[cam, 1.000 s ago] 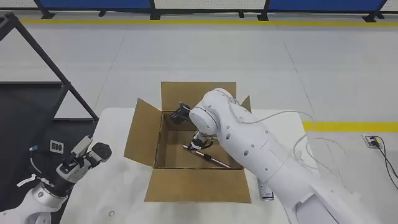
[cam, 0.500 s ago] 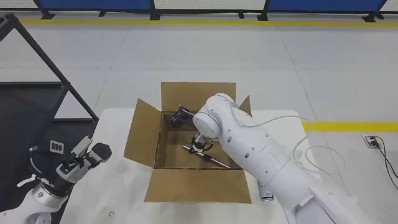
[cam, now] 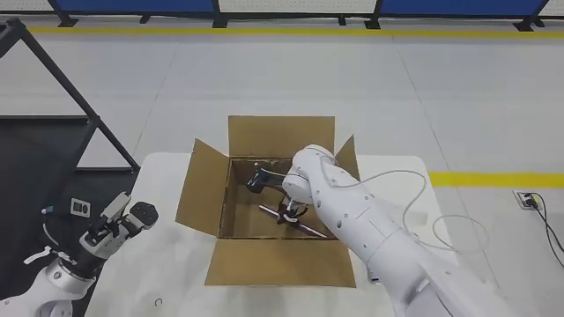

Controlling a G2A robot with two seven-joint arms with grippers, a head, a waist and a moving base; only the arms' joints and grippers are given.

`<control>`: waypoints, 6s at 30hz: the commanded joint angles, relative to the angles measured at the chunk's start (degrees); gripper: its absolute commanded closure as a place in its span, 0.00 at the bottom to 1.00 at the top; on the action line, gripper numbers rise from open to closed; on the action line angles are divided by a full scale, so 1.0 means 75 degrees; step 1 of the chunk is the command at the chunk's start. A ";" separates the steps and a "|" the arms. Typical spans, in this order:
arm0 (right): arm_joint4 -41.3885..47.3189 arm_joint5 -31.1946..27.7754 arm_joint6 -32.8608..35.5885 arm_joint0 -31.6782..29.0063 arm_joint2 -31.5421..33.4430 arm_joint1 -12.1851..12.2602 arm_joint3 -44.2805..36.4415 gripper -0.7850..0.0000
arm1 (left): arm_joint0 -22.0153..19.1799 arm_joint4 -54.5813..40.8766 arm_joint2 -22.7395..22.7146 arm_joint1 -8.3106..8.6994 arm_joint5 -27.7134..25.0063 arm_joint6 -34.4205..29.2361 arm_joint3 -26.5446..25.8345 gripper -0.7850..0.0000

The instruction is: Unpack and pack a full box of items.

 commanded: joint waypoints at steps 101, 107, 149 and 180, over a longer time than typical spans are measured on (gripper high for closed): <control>-0.0364 0.0478 -0.1124 -0.0497 0.0191 -0.1091 0.2517 0.77 | 0.0389 -0.0052 0.0091 0.0024 -0.0187 0.0135 -0.0384 0.00; -0.0433 0.0585 -0.1334 -0.0504 0.0226 -0.1060 0.2465 0.81 | 0.0357 -0.0105 0.0085 0.0033 -0.0188 0.0123 -0.0345 0.00; -0.0803 0.0302 -0.1541 -0.0575 0.0456 -0.0900 0.2217 1.00 | 0.0394 -0.0200 0.0093 0.0074 -0.0277 0.0185 -0.0328 0.00; -0.1462 -0.2023 -0.4505 -0.0334 0.0754 0.0039 0.2159 1.00 | 0.0542 0.0036 0.0242 0.0078 -0.0335 0.0319 -0.0648 0.00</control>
